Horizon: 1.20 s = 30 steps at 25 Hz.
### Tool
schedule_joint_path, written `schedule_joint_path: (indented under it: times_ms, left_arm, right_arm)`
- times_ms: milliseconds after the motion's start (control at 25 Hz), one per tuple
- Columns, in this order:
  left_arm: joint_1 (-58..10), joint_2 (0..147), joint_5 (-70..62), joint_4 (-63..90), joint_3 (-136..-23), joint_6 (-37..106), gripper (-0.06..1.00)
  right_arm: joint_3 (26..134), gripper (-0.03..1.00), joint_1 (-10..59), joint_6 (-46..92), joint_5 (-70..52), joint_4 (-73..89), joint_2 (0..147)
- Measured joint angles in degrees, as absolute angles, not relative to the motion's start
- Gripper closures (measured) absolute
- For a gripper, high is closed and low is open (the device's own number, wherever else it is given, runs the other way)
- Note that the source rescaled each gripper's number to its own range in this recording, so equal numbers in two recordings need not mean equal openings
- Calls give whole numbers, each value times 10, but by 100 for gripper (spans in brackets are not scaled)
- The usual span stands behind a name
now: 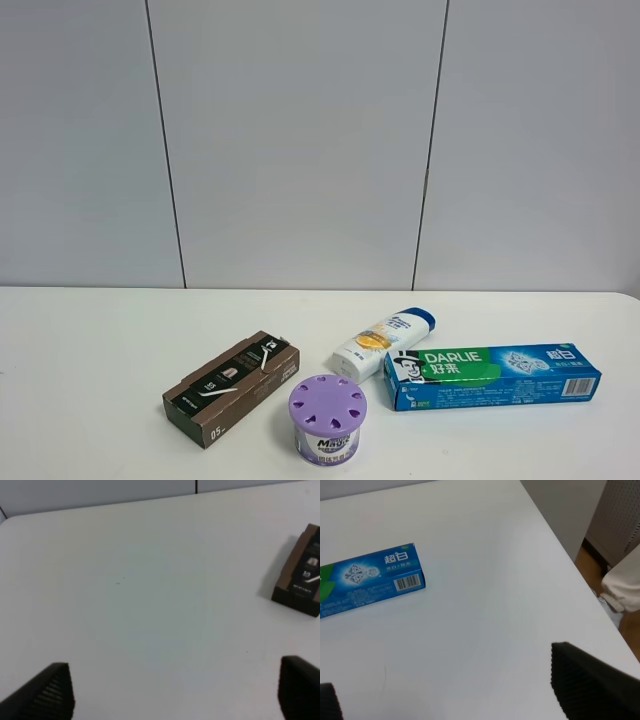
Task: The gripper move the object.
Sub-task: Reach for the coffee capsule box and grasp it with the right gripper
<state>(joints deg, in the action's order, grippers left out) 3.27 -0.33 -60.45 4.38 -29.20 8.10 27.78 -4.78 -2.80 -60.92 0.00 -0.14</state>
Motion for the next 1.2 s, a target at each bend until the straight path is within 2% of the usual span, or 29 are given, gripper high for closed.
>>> schedule_joint_path:
  times_ms: [1200]
  left_arm:
    - [33, -3, -604, 44, -292, 81, -6]
  right_arm:
    - [278, 29, -46, -27, -609, 10, -1]
